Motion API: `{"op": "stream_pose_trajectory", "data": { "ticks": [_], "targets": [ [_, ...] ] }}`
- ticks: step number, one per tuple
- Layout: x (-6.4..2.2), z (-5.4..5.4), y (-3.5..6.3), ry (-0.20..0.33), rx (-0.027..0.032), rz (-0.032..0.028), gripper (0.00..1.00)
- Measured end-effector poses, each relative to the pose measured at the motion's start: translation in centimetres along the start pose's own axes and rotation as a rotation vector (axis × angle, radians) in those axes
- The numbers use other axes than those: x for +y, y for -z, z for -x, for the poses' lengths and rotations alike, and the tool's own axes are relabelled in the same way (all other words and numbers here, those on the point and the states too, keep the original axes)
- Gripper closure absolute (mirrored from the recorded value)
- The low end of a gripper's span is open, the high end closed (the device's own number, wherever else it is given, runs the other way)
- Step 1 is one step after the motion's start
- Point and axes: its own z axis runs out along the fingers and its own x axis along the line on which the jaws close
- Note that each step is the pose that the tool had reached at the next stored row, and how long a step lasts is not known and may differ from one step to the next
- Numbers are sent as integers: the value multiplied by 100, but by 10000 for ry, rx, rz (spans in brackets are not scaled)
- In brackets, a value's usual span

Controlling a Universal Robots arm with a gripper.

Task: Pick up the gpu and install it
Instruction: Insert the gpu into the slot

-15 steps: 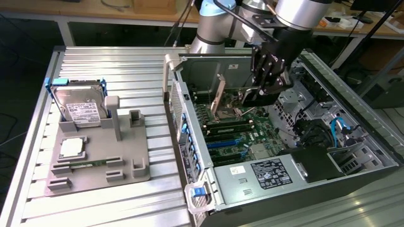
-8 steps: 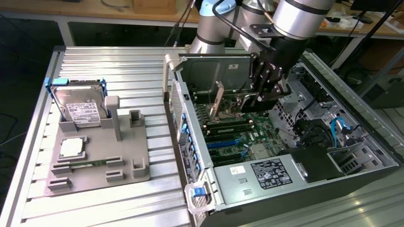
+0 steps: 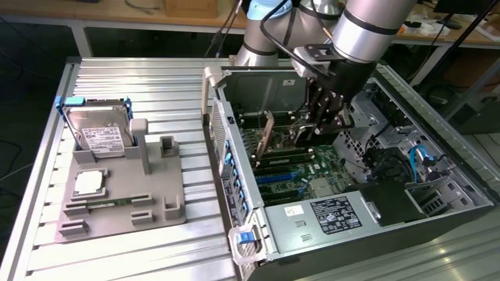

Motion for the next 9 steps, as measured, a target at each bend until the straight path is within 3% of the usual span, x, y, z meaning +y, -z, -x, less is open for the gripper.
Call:
{"op": "stream_pose_trajectory", "data": {
  "ticks": [9],
  "targets": [
    [30, -22, -211, 0, 1, 0, 73]
  ]
}}
